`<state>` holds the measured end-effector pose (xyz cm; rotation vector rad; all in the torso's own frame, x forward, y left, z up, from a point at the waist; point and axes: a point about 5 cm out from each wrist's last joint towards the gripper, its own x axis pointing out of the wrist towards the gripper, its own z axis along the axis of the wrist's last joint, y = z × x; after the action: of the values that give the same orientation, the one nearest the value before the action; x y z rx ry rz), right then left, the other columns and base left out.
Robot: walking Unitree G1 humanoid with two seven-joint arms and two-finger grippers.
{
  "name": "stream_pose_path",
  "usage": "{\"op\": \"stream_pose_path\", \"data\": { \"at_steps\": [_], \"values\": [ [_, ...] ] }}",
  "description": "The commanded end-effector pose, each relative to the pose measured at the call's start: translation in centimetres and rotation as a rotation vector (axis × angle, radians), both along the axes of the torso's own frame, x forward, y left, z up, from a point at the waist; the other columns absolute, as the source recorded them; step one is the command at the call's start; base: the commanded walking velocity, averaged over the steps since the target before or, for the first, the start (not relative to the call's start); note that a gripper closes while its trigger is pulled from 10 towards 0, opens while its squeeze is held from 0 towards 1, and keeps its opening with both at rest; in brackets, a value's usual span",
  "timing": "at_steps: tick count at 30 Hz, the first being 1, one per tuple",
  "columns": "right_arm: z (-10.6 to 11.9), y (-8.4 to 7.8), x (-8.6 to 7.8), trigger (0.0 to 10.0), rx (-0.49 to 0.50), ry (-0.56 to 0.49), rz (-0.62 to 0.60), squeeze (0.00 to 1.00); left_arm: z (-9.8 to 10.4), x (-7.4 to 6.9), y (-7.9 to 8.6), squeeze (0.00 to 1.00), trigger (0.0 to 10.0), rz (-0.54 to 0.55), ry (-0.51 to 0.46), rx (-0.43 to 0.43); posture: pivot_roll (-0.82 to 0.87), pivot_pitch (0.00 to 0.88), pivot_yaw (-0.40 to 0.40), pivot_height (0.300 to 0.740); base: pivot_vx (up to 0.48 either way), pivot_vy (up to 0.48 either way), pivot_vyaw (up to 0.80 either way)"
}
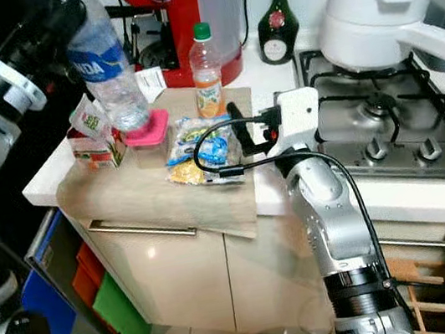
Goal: Restocking fridge
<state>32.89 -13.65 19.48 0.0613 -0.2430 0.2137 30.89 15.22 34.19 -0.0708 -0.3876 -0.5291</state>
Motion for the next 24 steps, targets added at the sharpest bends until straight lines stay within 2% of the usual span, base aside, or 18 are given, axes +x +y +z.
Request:
{"op": "stream_pose_path", "data": {
  "at_steps": [1, 2, 4, 6, 7, 11, 14, 19, 20, 21, 22, 24],
  "values": [
    [0.0, 0.0, 0.0, 10.0, -0.023, -0.025, -0.037, 0.0, 0.5, -1.0, -0.7, 0.0, 0.0, -0.013, -0.052, 0.036, 0.01, 0.0, 0.004, 0.74, 0.0, 0.0, 0.0],
    [-0.3, 0.1, -0.2, 10.0, -0.047, -0.043, -0.062, 0.0, -0.8, -1.3, -1.3, 0.0, 0.0, -0.017, -0.03, 0.062, 0.01, 0.0, 0.008, 0.74, 0.0, 0.0, 0.0],
    [-0.3, 0.2, -0.2, 10.0, -0.052, -0.046, -0.07, 0.0, -1.2, -1.3, -1.5, 0.0, 0.0, -0.019, -0.021, 0.065, 0.01, 0.0, 0.008, 0.74, 0.0, 0.0, 0.0],
    [-0.4, 0.0, -0.3, 10.0, -0.068, -0.066, -0.11, 0.0, -2.2, -1.5, -1.8, 0.0, 0.0, -0.028, 0.023, 0.05, 0.01, 0.0, 0.01, 0.74, 0.0, 0.0, 0.0],
    [-0.6, -0.2, -0.4, 10.0, -0.091, -0.079, -0.147, 0.0, -3.2, -2.0, -2.6, 0.0, 0.0, -0.075, 0.064, 0.034, 0.01, 0.0, 0.015, 0.74, 0.0, 0.0, 0.0],
    [-0.9, -0.4, -0.4, 10.0, -0.107, -0.068, -0.165, 0.0, -4.3, -2.4, -3.1, 0.0, 0.0, -0.101, 0.108, 0.024, 0.0, 0.0, 0.018, 0.74, 0.0, 0.0, 0.0],
    [-1.3, -0.3, -0.3, 10.0, -0.112, -0.046, -0.149, 0.0, -5.7, -2.7, -3.3, 0.0, 0.0, -0.103, 0.149, 0.011, 0.0, 0.0, 0.017, 0.74, 0.0, 0.0, -0.76],
    [-1.1, 0.1, -0.3, 10.0, -0.123, -0.069, -0.128, 0.0, -6.3, -3.1, -3.6, 0.0, 0.0, -0.091, 0.164, -0.002, -0.01, 0.0, 0.006, 0.74, 0.0, 0.0, -0.74],
    [-1.1, 0.3, -0.4, 10.0, -0.13, -0.077, -0.12, 0.0, -6.4, -3.0, -3.5, 0.0, 9.0, -0.063, 0.166, 0.0, -0.01, 0.0, 0.003, 0.74, 0.0, 0.0, 0.0],
    [-1.1, 0.4, -0.4, 10.0, -0.134, -0.081, -0.115, 0.0, -6.4, -3.0, -3.4, 0.0, 9.0, -0.044, 0.167, 0.003, -0.01, 0.0, 0.002, 0.74, 0.0, 0.0, 0.0],
    [-1.0, 0.5, -0.3, 10.0, -0.133, -0.086, -0.109, 0.0, -6.4, -2.9, -3.2, 0.0, 10.0, -0.019, 0.152, 0.015, 0.0, 0.0, 0.002, 0.74, 0.0, 0.0, 0.0],
    [-1.0, 0.6, -0.3, 10.0, -0.127, -0.089, -0.1, 0.0, -6.4, -2.8, -3.0, 0.0, 10.0, 0.022, 0.135, 0.037, 0.0, 0.0, 0.0, 0.74, 0.0, 0.0, 0.0]
  ]
}}
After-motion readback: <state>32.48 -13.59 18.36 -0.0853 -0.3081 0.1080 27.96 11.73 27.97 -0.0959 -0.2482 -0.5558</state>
